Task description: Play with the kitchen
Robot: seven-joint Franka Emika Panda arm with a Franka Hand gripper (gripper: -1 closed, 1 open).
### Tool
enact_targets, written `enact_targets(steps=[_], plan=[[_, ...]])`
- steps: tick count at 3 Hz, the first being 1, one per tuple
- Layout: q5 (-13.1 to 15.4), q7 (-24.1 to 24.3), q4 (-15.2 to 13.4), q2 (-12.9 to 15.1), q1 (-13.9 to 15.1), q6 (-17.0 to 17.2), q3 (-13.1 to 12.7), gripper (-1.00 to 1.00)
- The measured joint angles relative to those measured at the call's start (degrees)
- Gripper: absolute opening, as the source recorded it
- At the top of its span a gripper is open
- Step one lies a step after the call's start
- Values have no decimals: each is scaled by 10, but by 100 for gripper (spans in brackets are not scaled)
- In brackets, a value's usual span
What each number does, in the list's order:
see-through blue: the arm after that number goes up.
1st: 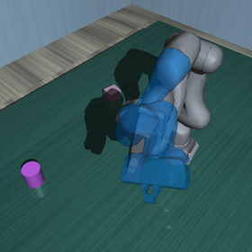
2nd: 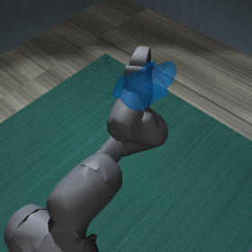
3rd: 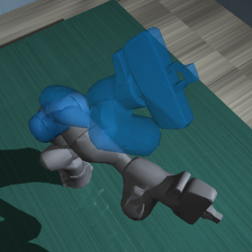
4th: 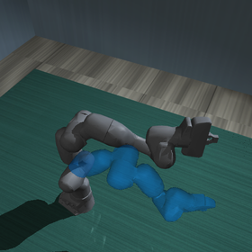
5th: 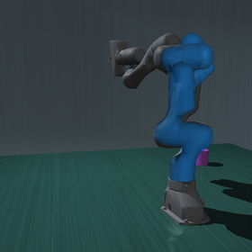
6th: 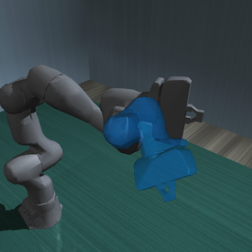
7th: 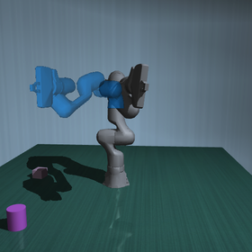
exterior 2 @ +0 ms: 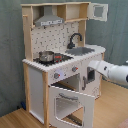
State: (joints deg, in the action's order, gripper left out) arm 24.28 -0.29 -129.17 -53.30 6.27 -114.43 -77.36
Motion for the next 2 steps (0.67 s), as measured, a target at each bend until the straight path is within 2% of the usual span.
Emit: enact_targets(steps=[2], plan=[[80, -12, 33, -14, 43, 16, -66, 100]])
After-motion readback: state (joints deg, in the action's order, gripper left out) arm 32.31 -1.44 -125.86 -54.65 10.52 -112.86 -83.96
